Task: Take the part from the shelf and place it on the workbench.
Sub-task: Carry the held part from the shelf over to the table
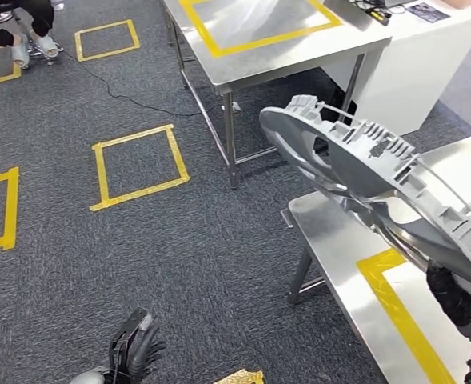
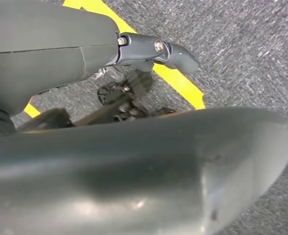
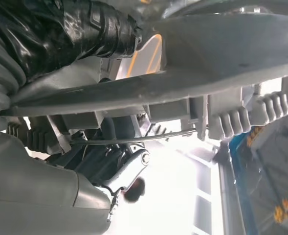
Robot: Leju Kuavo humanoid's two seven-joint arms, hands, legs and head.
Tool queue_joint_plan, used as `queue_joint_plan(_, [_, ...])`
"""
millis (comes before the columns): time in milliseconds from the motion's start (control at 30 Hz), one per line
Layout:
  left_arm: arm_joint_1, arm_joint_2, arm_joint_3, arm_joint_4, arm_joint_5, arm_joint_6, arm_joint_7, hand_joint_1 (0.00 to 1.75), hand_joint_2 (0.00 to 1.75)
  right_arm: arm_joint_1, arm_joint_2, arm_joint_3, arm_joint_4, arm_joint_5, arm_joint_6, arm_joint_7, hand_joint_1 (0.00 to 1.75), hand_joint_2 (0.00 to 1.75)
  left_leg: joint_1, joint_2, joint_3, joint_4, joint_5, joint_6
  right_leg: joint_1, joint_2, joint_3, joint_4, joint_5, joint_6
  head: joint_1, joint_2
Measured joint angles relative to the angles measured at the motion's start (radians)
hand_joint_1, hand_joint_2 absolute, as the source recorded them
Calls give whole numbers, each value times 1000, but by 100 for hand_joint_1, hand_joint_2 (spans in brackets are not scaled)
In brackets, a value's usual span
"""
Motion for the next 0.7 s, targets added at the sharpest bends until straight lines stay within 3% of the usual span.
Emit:
queue_joint_plan(67, [8, -1, 9, -1, -2, 0, 1, 0, 0, 4, 2, -4, -9, 1, -5, 3, 175, 175, 1, -34, -66, 140, -60, 2, 3, 26, 0, 0, 0, -7, -1, 0])
queue_joint_plan(100, [12, -1, 11, -2, -3, 1, 1, 0, 0, 9, 4, -7, -13, 2, -8, 5, 175, 175, 0, -39, -93, 191, -72, 5, 6, 41, 1, 1, 0, -8, -2, 0])
queue_joint_plan(133, [15, -2, 13, -2, -4, 1, 2, 0, 0, 14, 5, -12, -15, 3, -10, 7, 175, 175, -1, -42, -107, 208, -65, 9, 8, 55, 2, 1, 0, -9, -2, 0])
queue_joint_plan(200, [17, -2, 18, -5, -5, 1, 2, 0, 0, 25, 7, -20, -21, 6, -14, 12, 175, 175, -8, -56, -80, 127, 3, 23, 10, 81, 4, 1, 0, -9, -1, 0])
queue_joint_plan(267, [18, -1, 26, -7, -6, 3, 2, 0, 0, 31, 10, -26, -26, 8, -16, 16, 175, 175, -13, -99, -28, -3, 70, 39, 9, 106, 4, 1, 0, -8, -1, 0])
queue_joint_plan(333, [19, 0, 33, -9, -8, 7, 2, 0, 0, 40, 13, -33, -31, 10, -19, 23, 175, 175, -16, -126, -1, -66, 85, 48, 5, 128, -3, 2, 4, -1, -3, 0])
queue_joint_plan(400, [19, -1, 37, -18, -8, 11, 3, 0, 0, 54, 15, -46, -37, 13, -20, 31, 175, 175, -14, -111, 6, -85, 86, 50, 1, 147, -10, -2, 9, 11, -4, 0])
queue_joint_plan(433, [20, -2, 38, -23, -8, 13, 4, 0, 0, 61, 16, -53, -41, 15, -21, 34, 175, 175, -12, -100, 11, -97, 91, 50, 2, 139, -15, 0, 5, 15, -4, 0])
queue_joint_plan(500, [24, -6, 41, -32, -8, 18, 5, 0, 0, 65, 17, -65, -46, 18, -20, 38, 175, 175, -8, -75, 20, -120, 101, 53, 7, 88, -42, 51, -32, 23, 1, 0])
queue_joint_plan(533, [28, -6, 43, -35, -8, 20, 7, 0, 0, 66, 18, -69, -48, 19, -20, 41, 175, 175, -10, -62, 22, -123, 102, 54, 8, 55, -67, 104, -63, 26, 4, 0])
queue_joint_plan(600, [42, -8, 45, -42, -7, 25, 12, 0, 0, 70, 20, -76, -52, 22, -17, 49, 175, 175, -11, -33, 22, -122, 100, 54, 4, 27, -118, 221, -113, 36, 6, 0])
queue_joint_plan(633, [50, -9, 47, -47, -6, 27, 16, 0, 0, 75, 22, -81, -53, 24, -15, 54, 175, 175, -10, -20, 22, -121, 98, 53, 1, 21, -127, 244, -115, 41, 6, 0])
queue_joint_plan(667, [56, -10, 49, -52, -4, 29, 18, 0, 0, 80, 24, -87, -55, 25, -13, 58, 175, 175, -9, -7, 22, -119, 95, 50, -2, 16, -118, 230, -100, 46, 6, 0])
queue_joint_plan(700, [61, -12, 51, -58, -3, 30, 20, 0, 0, 83, 25, -93, -56, 26, -10, 61, 175, 175, -6, 5, 23, -115, 92, 46, -5, 7, -88, 177, -70, 51, 6, 0])
